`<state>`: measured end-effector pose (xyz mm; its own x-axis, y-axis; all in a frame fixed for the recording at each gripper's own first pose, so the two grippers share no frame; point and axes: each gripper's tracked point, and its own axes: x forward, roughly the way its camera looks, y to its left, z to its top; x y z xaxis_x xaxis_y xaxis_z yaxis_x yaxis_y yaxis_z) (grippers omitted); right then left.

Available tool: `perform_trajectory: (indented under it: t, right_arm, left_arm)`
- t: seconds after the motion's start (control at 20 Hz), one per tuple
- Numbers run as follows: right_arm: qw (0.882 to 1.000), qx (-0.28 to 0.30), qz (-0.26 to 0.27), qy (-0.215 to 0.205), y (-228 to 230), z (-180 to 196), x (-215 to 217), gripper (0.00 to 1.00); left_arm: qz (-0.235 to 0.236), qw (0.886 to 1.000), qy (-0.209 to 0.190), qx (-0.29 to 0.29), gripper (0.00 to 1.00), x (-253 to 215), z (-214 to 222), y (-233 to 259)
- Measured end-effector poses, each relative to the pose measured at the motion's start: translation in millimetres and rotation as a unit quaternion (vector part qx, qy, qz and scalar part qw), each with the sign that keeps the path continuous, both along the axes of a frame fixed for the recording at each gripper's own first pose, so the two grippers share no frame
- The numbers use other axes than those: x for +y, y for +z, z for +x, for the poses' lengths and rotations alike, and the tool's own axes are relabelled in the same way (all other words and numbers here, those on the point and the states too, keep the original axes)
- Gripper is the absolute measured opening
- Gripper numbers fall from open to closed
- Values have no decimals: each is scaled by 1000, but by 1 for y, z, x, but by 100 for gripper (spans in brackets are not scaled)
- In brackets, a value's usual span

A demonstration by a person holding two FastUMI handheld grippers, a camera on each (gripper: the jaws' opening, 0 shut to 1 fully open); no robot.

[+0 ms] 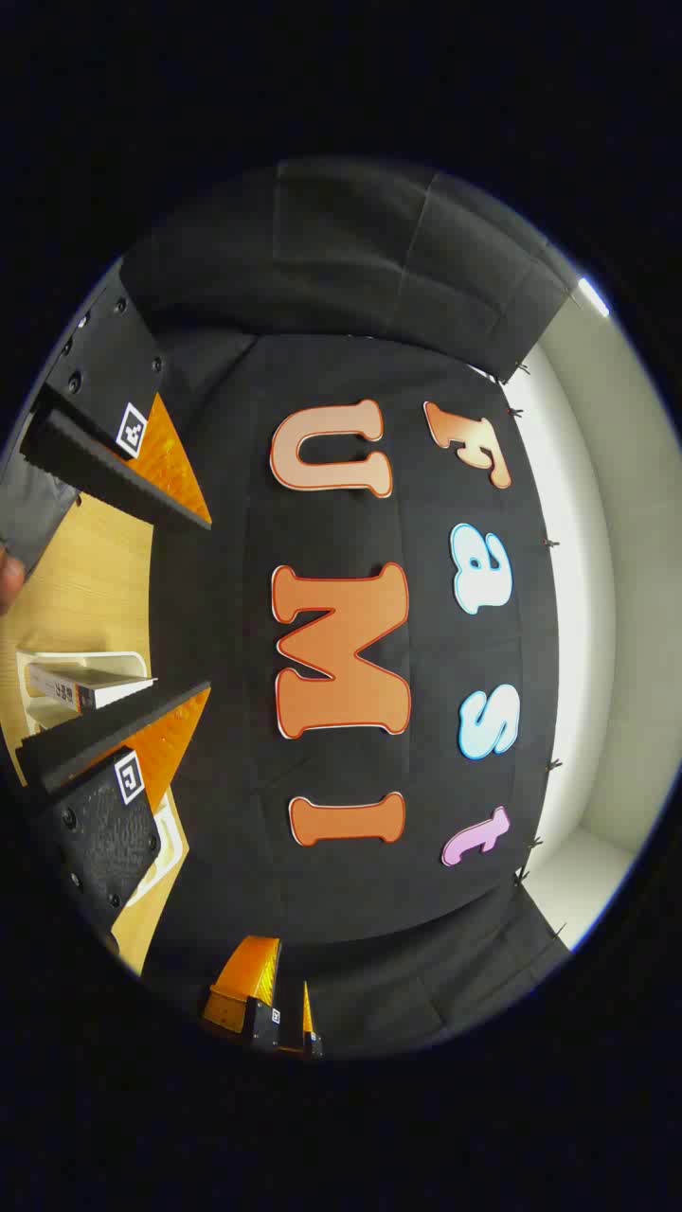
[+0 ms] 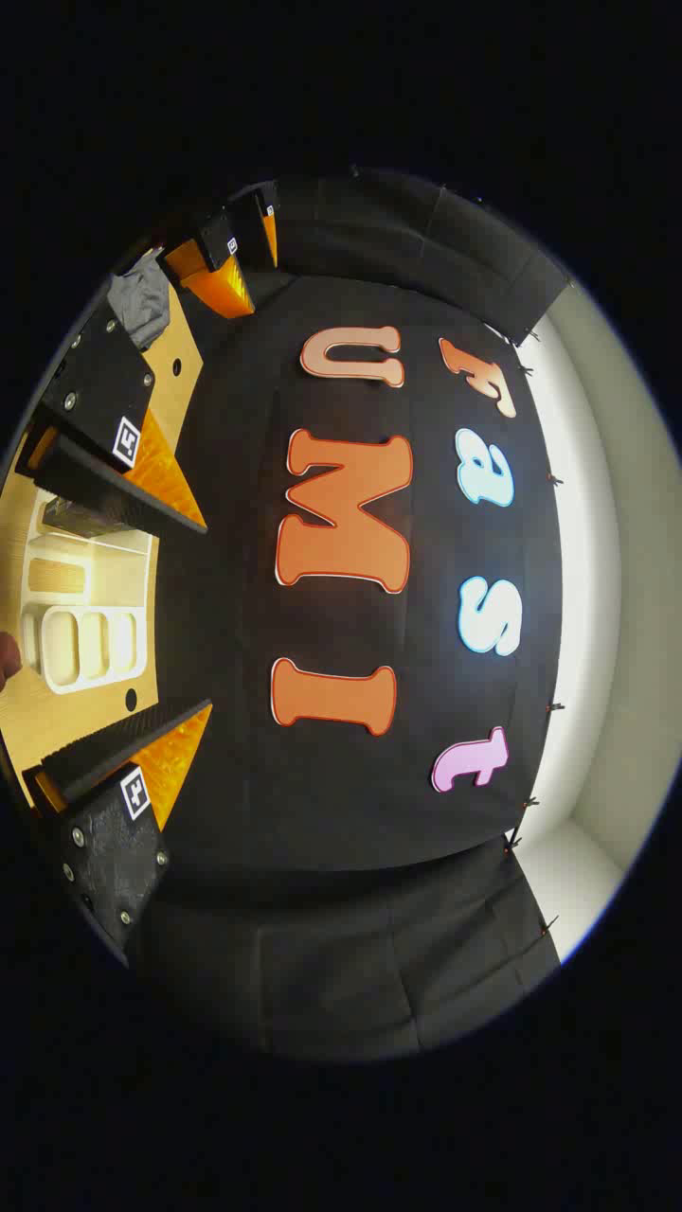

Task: Open the schoolbag, grab two books from the bookshelf and put them into the schoolbag.

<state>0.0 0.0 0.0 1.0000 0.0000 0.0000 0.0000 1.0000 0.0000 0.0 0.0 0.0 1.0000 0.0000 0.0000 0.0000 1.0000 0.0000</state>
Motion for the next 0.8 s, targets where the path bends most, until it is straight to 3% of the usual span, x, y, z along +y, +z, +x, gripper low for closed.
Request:
perform_trajectory:
  t: [0.55, 0.65, 0.8]
  right_arm:
    - [1000, -8, -12, 27, 1, 1, 10, 98]
    - [999, -7, -18, 32, -2, 1, 12, 98]
    - [999, -2, -17, 39, -6, 4, 11, 98]
  left_arm:
    - [20, 999, 24, -14, 97, 6, -13, 4]
    - [35, 999, 30, -7, 100, 7, -14, -2]
    - [75, 996, 41, 4, 97, 10, -18, -18]
